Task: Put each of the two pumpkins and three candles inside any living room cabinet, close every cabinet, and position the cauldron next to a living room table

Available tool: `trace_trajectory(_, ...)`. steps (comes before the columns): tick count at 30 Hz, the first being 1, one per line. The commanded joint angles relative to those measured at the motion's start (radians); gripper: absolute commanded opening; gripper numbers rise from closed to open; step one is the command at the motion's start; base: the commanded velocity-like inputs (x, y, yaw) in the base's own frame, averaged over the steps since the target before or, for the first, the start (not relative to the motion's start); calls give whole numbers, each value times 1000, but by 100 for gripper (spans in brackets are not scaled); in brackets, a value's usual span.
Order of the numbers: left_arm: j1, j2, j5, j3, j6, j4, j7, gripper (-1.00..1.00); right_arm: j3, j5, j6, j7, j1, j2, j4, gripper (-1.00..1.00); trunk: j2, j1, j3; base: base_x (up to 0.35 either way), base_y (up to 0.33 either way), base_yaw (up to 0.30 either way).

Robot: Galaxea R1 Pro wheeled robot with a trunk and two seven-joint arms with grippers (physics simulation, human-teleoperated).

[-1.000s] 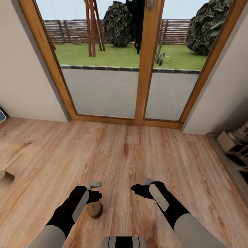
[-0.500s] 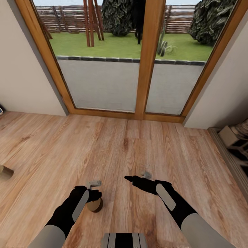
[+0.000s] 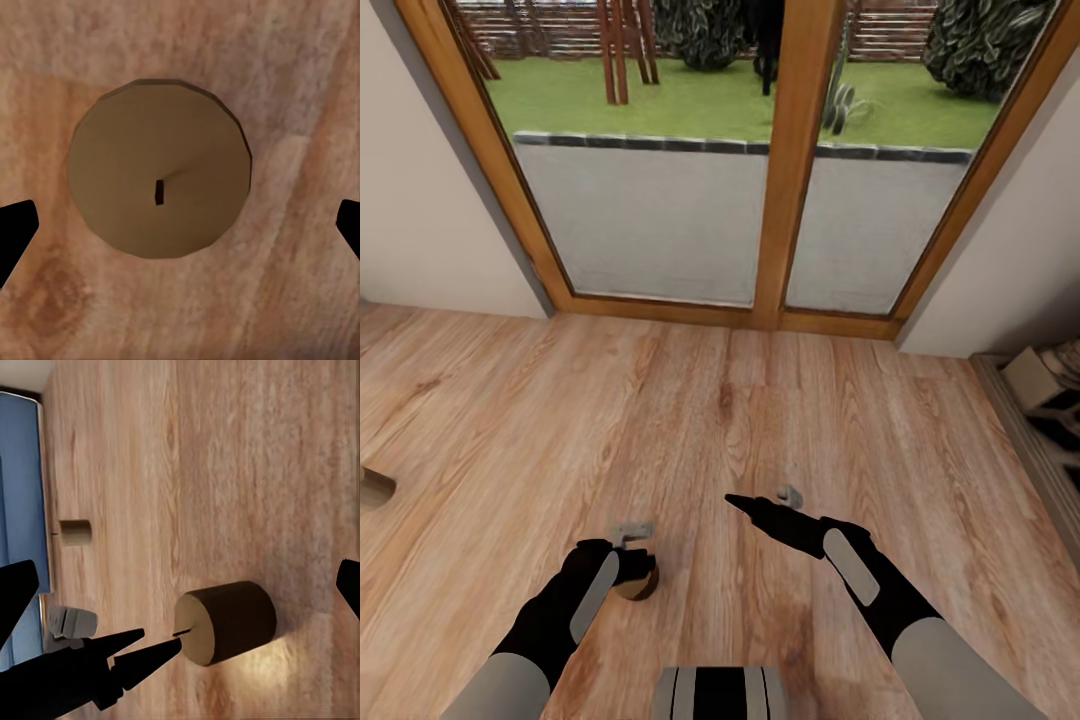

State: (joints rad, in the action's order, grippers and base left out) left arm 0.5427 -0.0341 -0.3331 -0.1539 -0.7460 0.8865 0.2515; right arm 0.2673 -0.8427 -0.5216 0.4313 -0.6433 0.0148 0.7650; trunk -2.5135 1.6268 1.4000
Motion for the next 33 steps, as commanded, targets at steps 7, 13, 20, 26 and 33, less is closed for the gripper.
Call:
trace_trajectory(7,0,4,-11,5,-3,3,8,100,3,-4,-3,0,0,1,0,100,-2,3,28,0,0,0)
trace_trajectory(13,0,6,-11,7,-3,3,8,100,3,1,-3,0,0,1,-1,100,-3,5,43,0,0,0)
trace_trajectory(20,0,7,-11,7,-3,3,8,100,3,5,-3,-1,0,0,-1,100,-4,7,59,0,0,0)
trace_trajectory(26,0,7,-11,7,-4,2,8,100,3,6,-3,-2,1,0,-1,100,-4,7,59,5,1,0)
trace_trajectory(33,0,8,-12,8,-4,-1,8,100,3,7,-3,-2,0,0,-1,100,-4,7,59,109,37,0)
